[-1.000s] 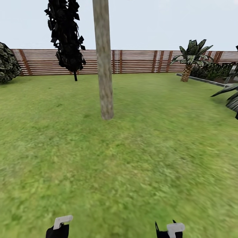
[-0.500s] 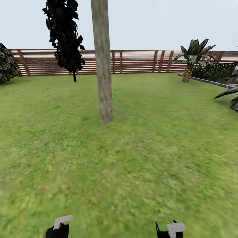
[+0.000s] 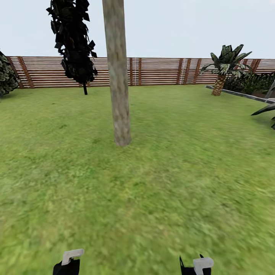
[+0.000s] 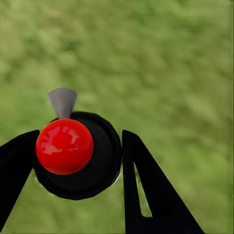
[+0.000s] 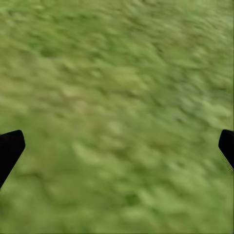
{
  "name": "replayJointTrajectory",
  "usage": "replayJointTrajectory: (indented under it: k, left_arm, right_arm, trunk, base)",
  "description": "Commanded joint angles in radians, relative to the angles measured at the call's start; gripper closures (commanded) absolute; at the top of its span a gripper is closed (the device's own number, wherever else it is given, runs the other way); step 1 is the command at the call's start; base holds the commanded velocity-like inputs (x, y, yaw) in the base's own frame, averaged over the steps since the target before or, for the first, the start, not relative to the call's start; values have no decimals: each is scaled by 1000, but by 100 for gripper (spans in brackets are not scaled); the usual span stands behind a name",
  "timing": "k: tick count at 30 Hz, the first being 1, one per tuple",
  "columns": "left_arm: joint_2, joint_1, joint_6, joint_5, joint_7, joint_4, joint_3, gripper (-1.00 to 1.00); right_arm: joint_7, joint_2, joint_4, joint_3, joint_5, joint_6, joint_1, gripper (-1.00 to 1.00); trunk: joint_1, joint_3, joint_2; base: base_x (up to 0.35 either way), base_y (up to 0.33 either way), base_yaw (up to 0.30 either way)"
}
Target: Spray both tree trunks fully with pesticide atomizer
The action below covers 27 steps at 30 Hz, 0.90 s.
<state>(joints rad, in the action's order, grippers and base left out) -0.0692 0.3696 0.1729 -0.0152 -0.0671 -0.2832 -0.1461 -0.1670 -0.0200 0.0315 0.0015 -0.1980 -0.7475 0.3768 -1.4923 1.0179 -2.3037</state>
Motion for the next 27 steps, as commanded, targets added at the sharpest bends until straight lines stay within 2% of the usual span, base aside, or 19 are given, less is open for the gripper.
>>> replayJointTrajectory:
  k: [1, 8, 27]
  left_arm:
    - [0, 0, 4, -2, -2, 1, -1, 100]
    - [0, 1, 4, -2, -2, 1, -1, 100]
    - [0, 1, 4, -2, -2, 1, -1, 100]
  right_arm:
    - [-10, 0, -1, 0, -11, -1, 1, -100]
    - [-11, 0, -1, 0, -11, -1, 1, -100]
    - [-10, 0, -1, 0, -11, -1, 1, -100]
  trunk:
    - [0, 1, 0]
    - [0, 1, 0]
    - [0, 1, 0]
  base:
    - [335, 0, 21]
    - [335, 0, 109]
    - [335, 0, 2]
